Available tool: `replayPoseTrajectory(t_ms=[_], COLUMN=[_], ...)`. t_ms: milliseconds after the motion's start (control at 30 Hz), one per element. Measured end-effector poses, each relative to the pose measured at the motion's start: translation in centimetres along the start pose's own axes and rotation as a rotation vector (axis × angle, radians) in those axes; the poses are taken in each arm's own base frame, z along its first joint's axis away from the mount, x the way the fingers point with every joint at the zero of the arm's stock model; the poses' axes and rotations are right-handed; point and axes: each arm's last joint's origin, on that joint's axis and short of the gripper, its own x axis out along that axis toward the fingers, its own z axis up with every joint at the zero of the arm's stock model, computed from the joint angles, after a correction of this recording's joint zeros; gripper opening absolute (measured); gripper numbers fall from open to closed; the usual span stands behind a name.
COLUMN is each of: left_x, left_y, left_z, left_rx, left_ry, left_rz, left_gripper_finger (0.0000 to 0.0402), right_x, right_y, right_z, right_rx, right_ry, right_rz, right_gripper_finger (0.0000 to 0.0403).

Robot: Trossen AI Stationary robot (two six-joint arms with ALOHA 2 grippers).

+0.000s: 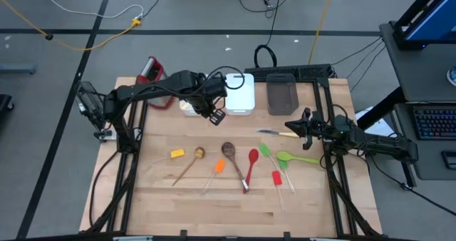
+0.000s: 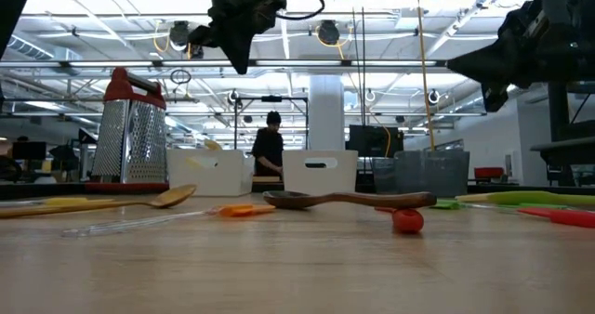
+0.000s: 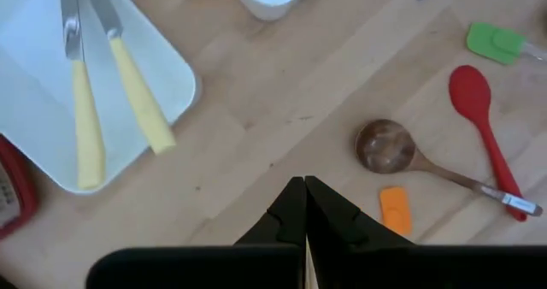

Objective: Pick & Place Kitchen Items
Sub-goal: Put the yellow knife into the left white bin

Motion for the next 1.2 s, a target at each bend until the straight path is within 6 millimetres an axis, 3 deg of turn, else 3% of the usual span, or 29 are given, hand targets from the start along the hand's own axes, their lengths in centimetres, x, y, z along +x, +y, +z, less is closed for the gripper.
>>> replayPoseTrajectory(t_ms=[200,333,633,900,1200], left_x=[-0.7,-1.1,-0.7,-0.3,0.4], left_y=[0.3,1.3,4.5,6.7,9.5], left_z=[0.5,-0.2,-6.8,-12.4,-16.0], left_rx=[0.078,0.1,0.044,0.076,0.063], left_ry=[-0.081,-0.121,-0.252,-0.394,-0.532], left_rz=[-0.025,-0.055,-0.217,-0.317,-0.385], left_gripper_finger=[0.0001,0.0001,0.0002,0.0001,0.0002], right_x=[0.0,0.0,0.6,2.4,5.2], right_y=[0.3,0.4,0.2,1.1,1.8], right_z=[0.8,0.8,0.0,2.5,4.7], right_rx=[0.039,0.039,-0.049,-0.106,-0.103], right_ry=[-0.078,-0.074,0.045,0.118,0.387], right_rz=[0.04,0.059,0.049,0.057,-0.022], right_gripper_finger=[0.0004,0.0004,0.0004,0.0004,0.0004])
